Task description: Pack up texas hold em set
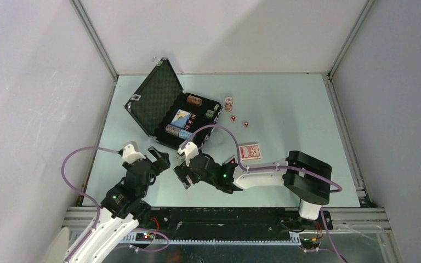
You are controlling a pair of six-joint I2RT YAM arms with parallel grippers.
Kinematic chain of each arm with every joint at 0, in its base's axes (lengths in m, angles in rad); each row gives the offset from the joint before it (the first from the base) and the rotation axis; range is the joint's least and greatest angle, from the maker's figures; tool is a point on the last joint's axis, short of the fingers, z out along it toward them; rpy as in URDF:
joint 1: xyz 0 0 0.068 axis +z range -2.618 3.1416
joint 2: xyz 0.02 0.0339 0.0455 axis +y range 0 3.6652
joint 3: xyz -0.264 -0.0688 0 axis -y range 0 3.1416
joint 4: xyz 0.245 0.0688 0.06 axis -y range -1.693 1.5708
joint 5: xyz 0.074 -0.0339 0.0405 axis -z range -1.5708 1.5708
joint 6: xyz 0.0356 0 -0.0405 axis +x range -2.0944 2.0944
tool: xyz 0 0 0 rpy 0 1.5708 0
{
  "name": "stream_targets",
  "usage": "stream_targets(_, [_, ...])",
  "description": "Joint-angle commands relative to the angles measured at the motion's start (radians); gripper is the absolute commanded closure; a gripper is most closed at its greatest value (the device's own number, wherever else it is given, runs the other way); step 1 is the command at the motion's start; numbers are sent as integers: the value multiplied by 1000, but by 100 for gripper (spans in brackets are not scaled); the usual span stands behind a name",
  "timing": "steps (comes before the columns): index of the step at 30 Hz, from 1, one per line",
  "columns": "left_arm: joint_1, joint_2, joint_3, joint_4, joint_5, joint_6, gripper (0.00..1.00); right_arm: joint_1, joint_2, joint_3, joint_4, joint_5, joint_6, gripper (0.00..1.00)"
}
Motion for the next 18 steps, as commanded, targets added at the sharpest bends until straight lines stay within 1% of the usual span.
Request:
stream_targets(1, [-2, -11, 4, 19, -6, 1, 0, 16, 28, 42, -27, 5, 28, 18])
stream_targets(2, [-3, -11, 4, 23, -1, 9, 0, 18, 31, 43, -29, 5, 34, 19])
stream_targets(7, [-3, -7, 16, 25, 25, 29, 0, 22, 37, 43, -39, 17, 54, 30])
stream_targets(8, [-2, -11, 19, 20, 25, 28, 0, 21, 36, 43, -42, 18, 59, 35])
stream_targets(11, [-3, -40, 20, 19, 26, 29, 0, 19, 35, 42, -44, 13, 63, 42])
stream_targets(12, [-3, -47, 18, 22, 26, 29, 0, 19, 33, 43, -46, 11, 64, 47])
stream_targets(14, [-2, -63, 11, 26, 27, 29, 0, 20, 26, 42, -56, 13, 69, 51])
stream_targets(18, [-3, -74, 4, 42, 51, 34, 0, 16, -6, 42, -80, 28, 68, 56])
